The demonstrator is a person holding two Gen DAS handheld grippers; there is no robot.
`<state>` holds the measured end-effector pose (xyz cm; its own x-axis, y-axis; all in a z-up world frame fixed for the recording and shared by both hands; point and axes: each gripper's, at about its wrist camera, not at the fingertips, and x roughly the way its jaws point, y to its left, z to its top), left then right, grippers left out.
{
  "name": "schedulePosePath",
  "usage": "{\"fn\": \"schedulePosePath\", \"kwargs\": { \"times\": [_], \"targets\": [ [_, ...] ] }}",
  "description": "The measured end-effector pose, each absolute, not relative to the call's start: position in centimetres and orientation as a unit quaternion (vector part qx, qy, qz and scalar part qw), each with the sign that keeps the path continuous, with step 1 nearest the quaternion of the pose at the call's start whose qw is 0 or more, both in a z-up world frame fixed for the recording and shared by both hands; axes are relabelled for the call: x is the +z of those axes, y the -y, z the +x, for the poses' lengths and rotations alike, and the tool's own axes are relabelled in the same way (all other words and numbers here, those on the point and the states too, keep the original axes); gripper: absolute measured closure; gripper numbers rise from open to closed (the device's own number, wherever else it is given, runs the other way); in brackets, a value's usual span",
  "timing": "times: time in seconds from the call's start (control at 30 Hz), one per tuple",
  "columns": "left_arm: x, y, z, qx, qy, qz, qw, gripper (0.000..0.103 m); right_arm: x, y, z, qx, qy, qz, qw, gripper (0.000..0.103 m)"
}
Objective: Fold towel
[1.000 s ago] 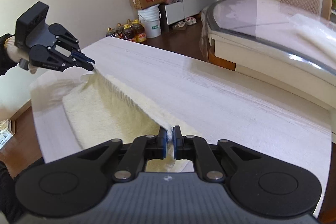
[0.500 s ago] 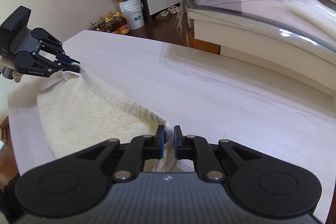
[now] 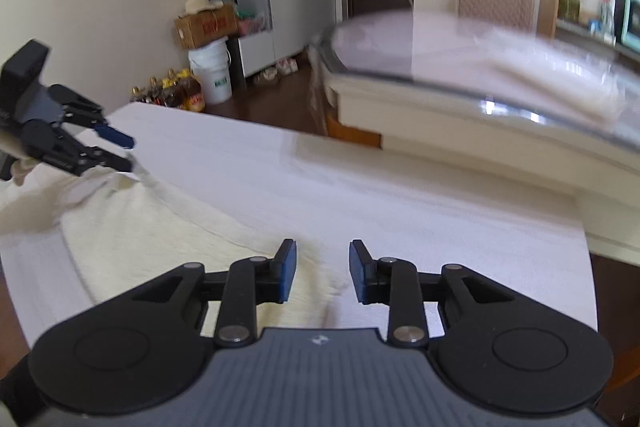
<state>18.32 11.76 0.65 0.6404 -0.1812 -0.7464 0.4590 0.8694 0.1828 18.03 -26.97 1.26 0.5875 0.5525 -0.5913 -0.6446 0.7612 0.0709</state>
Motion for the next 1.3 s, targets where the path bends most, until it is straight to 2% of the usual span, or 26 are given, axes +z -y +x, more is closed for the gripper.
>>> {"fn": "schedulePosePath", "kwargs": {
  "times": [0.07,0.3,0.5,0.7,0.9,0.97,1.0,1.07,1.3],
  "targets": [
    [0.7,-11.8,18.5,-0.181,-0.386,0.183,0.886,0.054,1.3,26.3,16.8,0.323,-0.296,-0.078,0.895,0.058],
    [0.0,-10.5,18.8,-0.179,-0.398,0.219,0.873,0.052,-0.7,26.5,15.6,0.295,-0.317,-0.051,0.9,0.058],
    [1.3,-12.3,17.9,-0.175,-0.382,0.179,0.89,0.051,-0.1,23.9,13.2,0.335,-0.305,-0.055,0.89,0.057],
    [2.5,-14.8,16.6,-0.136,-0.374,0.167,0.902,0.048,0.4,17.6,8.0,0.384,-0.238,-0.16,0.878,0.059],
    [2.2,-16.9,14.4,-0.104,-0.38,0.178,0.902,0.046,-0.7,8.6,1.7,0.416,-0.168,-0.315,0.837,0.062],
    [2.2,-17.7,13.7,-0.099,-0.376,0.172,0.905,0.045,-0.9,6.7,0.7,0.417,-0.156,-0.338,0.829,0.063],
    [2.3,-18.1,13.4,-0.098,-0.374,0.169,0.906,0.045,-1.0,5.5,0.3,0.414,-0.153,-0.354,0.824,0.07],
    [2.4,-18.8,12.7,-0.097,-0.369,0.163,0.91,0.043,-1.4,3.1,-0.2,0.408,-0.151,-0.388,0.812,0.076],
    [2.5,-20.5,10.5,-0.097,-0.352,0.149,0.919,0.034,-3.0,-1.1,0.1,0.368,-0.149,-0.467,0.79,0.076]
  ]
}}
